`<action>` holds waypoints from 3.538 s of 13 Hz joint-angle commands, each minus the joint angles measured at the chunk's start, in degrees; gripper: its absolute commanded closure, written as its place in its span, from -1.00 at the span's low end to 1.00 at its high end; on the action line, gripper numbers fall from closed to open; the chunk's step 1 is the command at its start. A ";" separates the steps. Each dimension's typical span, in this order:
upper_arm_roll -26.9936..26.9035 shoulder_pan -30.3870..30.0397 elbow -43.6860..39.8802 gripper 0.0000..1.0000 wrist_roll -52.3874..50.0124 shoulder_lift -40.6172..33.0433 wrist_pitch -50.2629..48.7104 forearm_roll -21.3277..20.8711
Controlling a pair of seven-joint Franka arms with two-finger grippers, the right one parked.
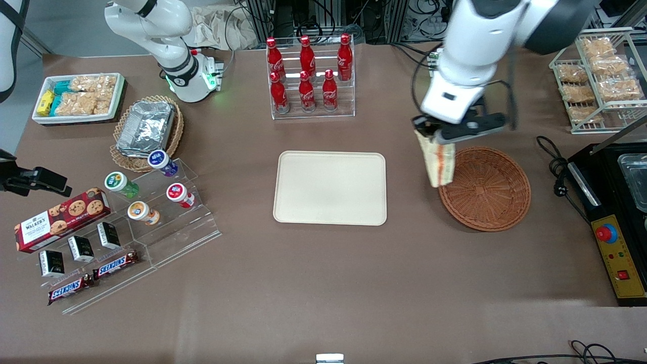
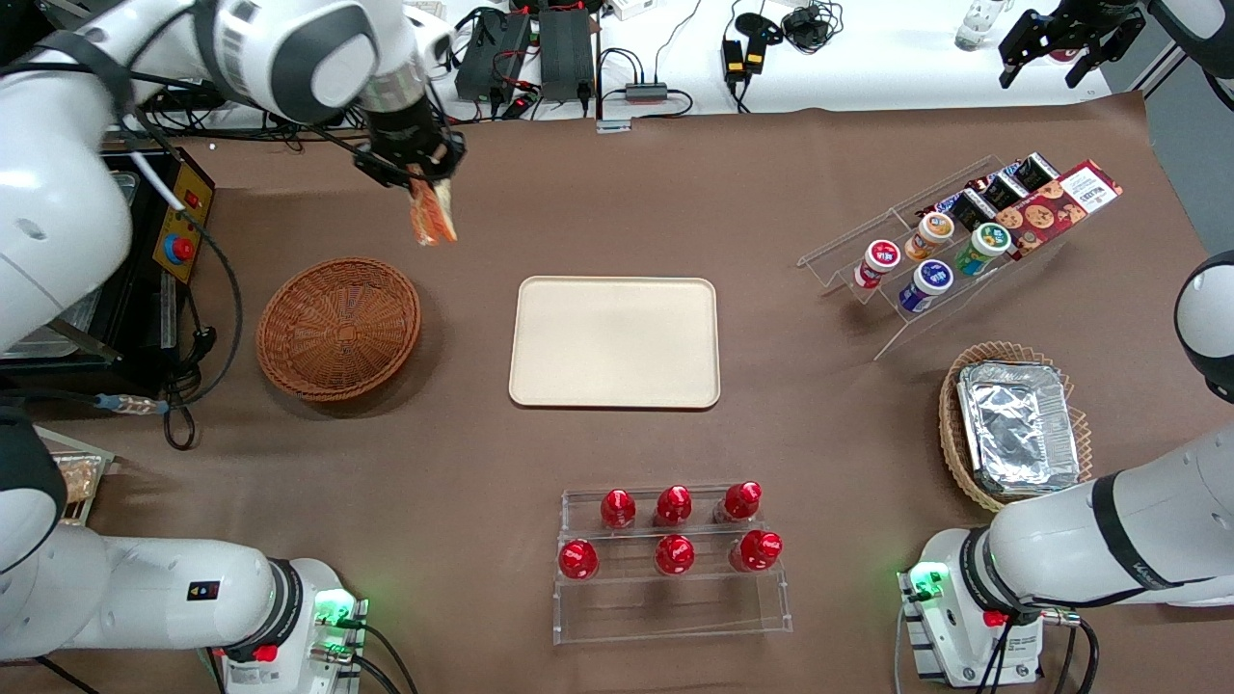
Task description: Place sandwich from basket to tray
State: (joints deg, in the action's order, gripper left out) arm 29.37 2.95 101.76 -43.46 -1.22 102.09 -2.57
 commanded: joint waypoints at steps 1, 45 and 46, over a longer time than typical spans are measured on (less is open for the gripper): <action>3.04 -0.14 6.22 1.00 0.40 2.62 11.40 -0.94; 4.03 -4.16 -12.98 -1.00 -3.79 7.74 -3.19 -4.92; 0.20 -4.10 -13.25 -1.00 2.44 5.98 -5.48 -2.55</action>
State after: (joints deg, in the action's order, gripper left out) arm 33.05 0.18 89.34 -49.98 7.01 100.15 -9.19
